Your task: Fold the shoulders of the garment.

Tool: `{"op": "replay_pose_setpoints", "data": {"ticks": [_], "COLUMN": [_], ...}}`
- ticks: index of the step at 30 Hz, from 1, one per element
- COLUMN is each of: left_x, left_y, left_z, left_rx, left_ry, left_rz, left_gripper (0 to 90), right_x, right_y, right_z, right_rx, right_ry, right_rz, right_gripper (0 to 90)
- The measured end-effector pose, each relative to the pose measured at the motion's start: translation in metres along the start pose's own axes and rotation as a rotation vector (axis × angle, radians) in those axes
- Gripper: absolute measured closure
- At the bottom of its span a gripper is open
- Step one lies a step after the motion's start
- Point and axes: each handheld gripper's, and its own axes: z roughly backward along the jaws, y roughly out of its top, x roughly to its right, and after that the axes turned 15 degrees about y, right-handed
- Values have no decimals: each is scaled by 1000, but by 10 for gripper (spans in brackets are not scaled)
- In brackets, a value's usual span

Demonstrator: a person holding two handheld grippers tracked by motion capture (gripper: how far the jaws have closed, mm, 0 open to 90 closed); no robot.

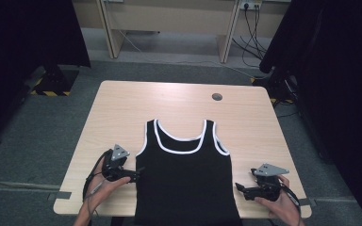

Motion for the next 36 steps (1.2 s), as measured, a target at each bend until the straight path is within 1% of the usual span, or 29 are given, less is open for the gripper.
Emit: {"op": "replay_pose_setpoints", "data": {"ticks": [4, 5, 6, 9, 10, 11, 13, 15, 19, 20, 21, 22, 25, 27, 29, 31, 32, 34, 35, 36], "left_x": [-2, -3, -3, -3, -3, -2, -2, -2, -2, -1, -1, 1, 2, 2, 3, 3, 3, 2, 2, 1], "left_y": [12, 19, 23, 34, 34, 41, 47, 51, 57, 62, 62, 67, 76, 79, 87, 92, 92, 95, 98, 98], "left_z": [-5, -8, -11, -20, -20, -26, -30, -34, -39, -44, -44, -49, -57, -60, -69, -76, -76, -83, -89, -92], "left_rx": [11, 17, 21, 21, 21, 18, 17, 14, 14, 14, 14, 13, 14, 13, 11, 3, 3, -10, -18, -22], "left_ry": [2, 4, 5, 3, 3, 2, 1, -1, 8, 4, 4, 0, 1, 0, 11, 24, 24, 33, 39, 38], "left_rz": [10, 13, 21, 18, 18, 17, 19, 11, 11, 10, 10, 4, 8, 6, -2, -2, -2, -16, -10, -2], "left_gripper": [31, 34, 37, 46, 49, 50, 51, 51, 51, 51, 51, 51, 51, 51, 51, 52, 51, 54, 54, 54], "right_x": [0, 0, 0, 0, 0, 0, 0, 0, 0, 0, 0, 0, 0, 0, 0, 0, 0, 0, 0, 0], "right_y": [0, 0, 0, 0, 0, 0, 0, 0, 0, 0, 0, 0, 0, 0, 0, 0, 0, 0, 0, 0], "right_z": [0, 0, 0, 0, 0, 0, 0, 0, 0, 0, 0, 0, 0, 0, 0, 0, 0, 0, 0, 0], "right_rx": [0, 0, 0, 0, 0, 0, 0, -1, -1, -1, -1, -1, -1, -1, -1, -1, -1, -1, -1, -1], "right_ry": [0, 0, 0, 0, 0, 0, 0, 1, 2, 3, 3, 4, 4, 4, 4, 5, 5, 6, 6, 6], "right_rz": [0, 0, 0, 0, 0, 0, 1, 1, 2, 2, 3, 3, 3, 4, 4, 5, 5, 6, 6, 6], "right_gripper": [132, 132, 131, 131, 131, 131, 131, 131, 131, 131, 131, 131, 131, 131, 131, 131, 131, 131, 131, 131]}}
